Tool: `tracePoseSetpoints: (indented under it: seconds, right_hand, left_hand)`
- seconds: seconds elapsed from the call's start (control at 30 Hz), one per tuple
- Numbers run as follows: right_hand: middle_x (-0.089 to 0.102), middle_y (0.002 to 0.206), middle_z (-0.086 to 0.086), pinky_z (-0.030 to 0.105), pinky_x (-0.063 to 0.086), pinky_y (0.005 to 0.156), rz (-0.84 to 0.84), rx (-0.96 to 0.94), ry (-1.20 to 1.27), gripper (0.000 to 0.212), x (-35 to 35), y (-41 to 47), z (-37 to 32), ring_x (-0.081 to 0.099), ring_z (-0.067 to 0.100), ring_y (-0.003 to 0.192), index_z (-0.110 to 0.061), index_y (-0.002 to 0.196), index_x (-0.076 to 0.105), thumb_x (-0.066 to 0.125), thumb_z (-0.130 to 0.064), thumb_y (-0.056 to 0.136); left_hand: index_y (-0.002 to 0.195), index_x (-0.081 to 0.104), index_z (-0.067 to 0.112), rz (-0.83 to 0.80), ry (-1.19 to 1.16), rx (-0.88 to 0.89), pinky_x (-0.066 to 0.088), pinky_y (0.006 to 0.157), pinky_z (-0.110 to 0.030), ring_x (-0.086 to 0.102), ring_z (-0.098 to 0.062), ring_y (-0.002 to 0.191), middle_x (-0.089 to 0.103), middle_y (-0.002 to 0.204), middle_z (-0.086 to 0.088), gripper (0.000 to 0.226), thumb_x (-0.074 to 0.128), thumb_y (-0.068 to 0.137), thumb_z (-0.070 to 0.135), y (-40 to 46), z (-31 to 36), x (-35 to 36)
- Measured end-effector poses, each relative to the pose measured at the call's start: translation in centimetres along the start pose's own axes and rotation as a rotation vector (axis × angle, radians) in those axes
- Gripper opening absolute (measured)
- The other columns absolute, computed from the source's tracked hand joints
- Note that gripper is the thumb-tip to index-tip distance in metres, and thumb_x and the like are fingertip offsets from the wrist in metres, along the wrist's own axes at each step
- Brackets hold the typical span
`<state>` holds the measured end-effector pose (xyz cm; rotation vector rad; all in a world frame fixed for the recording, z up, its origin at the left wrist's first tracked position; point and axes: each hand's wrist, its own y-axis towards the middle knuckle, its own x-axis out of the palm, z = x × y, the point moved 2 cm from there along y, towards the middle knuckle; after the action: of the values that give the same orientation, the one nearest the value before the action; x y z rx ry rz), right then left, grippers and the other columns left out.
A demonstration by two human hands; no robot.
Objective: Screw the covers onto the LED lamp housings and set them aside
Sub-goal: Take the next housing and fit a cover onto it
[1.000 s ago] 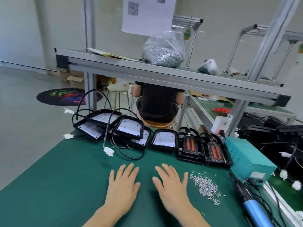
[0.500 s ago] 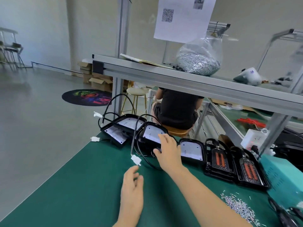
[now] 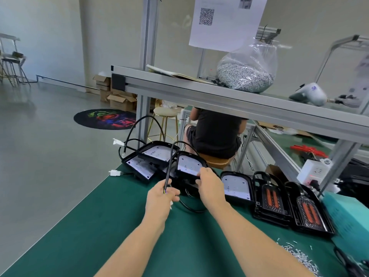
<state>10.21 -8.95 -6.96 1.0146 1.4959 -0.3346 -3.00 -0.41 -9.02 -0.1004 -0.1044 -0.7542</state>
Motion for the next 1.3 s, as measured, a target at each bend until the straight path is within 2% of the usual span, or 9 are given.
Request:
tracePoseSetpoints:
  seconds: [0.2, 0.3, 0.4, 0.53, 0.77, 0.93, 1.07, 1.17, 1.3]
  right_hand:
    - [0.054, 0.087, -0.001, 0.019, 0.036, 0.061, 0.221, 0.065, 0.384, 0.009, -2.2, -2.3, 3.6, 0.049, 0.012, 0.072, -0.013, 0.091, 0.051, 0.058, -0.011, 0.096]
    - [0.057, 0.081, -0.007, 0.007, 0.037, 0.063, 0.333, 0.142, 0.552, 0.010, -3.4, -3.7, 5.6, 0.052, 0.004, 0.074, -0.015, 0.088, 0.055, 0.062, -0.010, 0.093]
    - [0.063, 0.085, -0.003, 0.008, 0.039, 0.067, 0.409, 0.193, 0.692, 0.012, -4.1, -5.3, 7.3, 0.057, 0.010, 0.081, -0.018, 0.084, 0.057, 0.064, -0.010, 0.092]
    - [0.063, 0.087, -0.008, 0.005, 0.038, 0.069, 0.447, 0.177, 0.756, 0.021, -5.0, -7.8, 8.1, 0.055, -0.003, 0.079, -0.028, 0.084, 0.057, 0.065, -0.009, 0.091]
    - [0.062, 0.096, -0.013, 0.010, 0.041, 0.083, 0.359, -0.153, 0.594, 0.025, -4.9, -14.4, 7.4, 0.059, 0.004, 0.091, -0.019, 0.095, 0.062, 0.068, 0.003, 0.085]
    - [0.064, 0.101, 0.000, 0.018, 0.047, 0.086, 0.253, -0.479, 0.380, 0.011, -3.2, -18.3, 6.9, 0.060, 0.011, 0.099, -0.008, 0.088, 0.066, 0.070, -0.001, 0.081]
    - [0.066, 0.094, 0.004, 0.018, 0.052, 0.073, 0.240, -0.569, 0.295, 0.026, -2.2, -19.6, 7.1, 0.063, 0.015, 0.091, -0.013, 0.085, 0.064, 0.078, 0.002, 0.071]
    - [0.063, 0.097, 0.005, 0.019, 0.052, 0.073, 0.207, -0.602, 0.273, 0.030, -2.5, -20.0, 7.7, 0.062, 0.018, 0.091, -0.015, 0.089, 0.057, 0.073, 0.006, 0.074]
    - [0.061, 0.098, 0.006, 0.029, 0.052, 0.084, 0.134, -0.661, 0.176, 0.016, -3.1, -20.3, 8.0, 0.062, 0.025, 0.090, -0.008, 0.085, 0.057, 0.060, 0.008, 0.084]
  left_hand:
    - [0.096, 0.061, 0.026, 0.037, -0.117, 0.069, 0.046, 0.068, -0.022, 0.059, -0.011, 0.069, 0.066, 0.077, -0.001, 0.036, 0.044, 0.094, -0.005, 0.5, 0.3, -0.6]
    - [0.098, 0.062, 0.027, 0.017, -0.170, 0.100, 0.048, 0.070, -0.022, 0.060, -0.007, 0.066, 0.067, 0.075, 0.003, 0.036, 0.045, 0.095, -0.004, 0.4, 0.4, -0.6]
    - [0.105, 0.063, 0.025, -0.028, -0.159, 0.147, 0.047, 0.071, -0.018, 0.060, -0.001, 0.065, 0.067, 0.072, 0.009, 0.036, 0.044, 0.095, -0.005, -0.2, 0.3, -0.5]
    - [0.102, 0.067, 0.025, -0.073, -0.117, 0.189, 0.046, 0.077, -0.021, 0.062, -0.002, 0.071, 0.067, 0.078, 0.005, 0.041, 0.043, 0.094, -0.009, -1.4, -0.3, -0.1]
    - [0.103, 0.066, 0.018, -0.050, -0.125, 0.100, 0.047, 0.074, -0.020, 0.058, -0.013, 0.073, 0.065, 0.082, -0.004, 0.045, 0.037, 0.092, -0.015, -2.4, -2.6, -0.5]
    - [0.104, 0.064, 0.008, -0.065, -0.134, 0.003, 0.037, 0.058, -0.024, 0.046, -0.015, 0.061, 0.058, 0.078, -0.007, 0.039, 0.036, 0.090, -0.015, -2.6, -3.9, -0.9]
    - [0.097, 0.069, 0.007, -0.104, -0.164, -0.146, 0.046, 0.068, -0.033, 0.062, -0.020, 0.070, 0.071, 0.086, -0.007, 0.023, 0.047, 0.095, 0.015, -3.5, -4.5, -0.6]
    - [0.096, 0.071, 0.008, -0.198, -0.156, -0.254, 0.048, 0.079, -0.036, 0.068, -0.026, 0.083, 0.074, 0.092, -0.008, 0.034, 0.053, 0.093, 0.037, -4.0, -4.4, -0.3]
    - [0.091, 0.068, -0.001, -0.170, -0.003, -0.256, 0.047, 0.062, -0.029, 0.064, -0.028, 0.066, 0.072, 0.075, -0.012, 0.013, 0.066, 0.083, 0.010, -4.3, -4.3, 0.0]
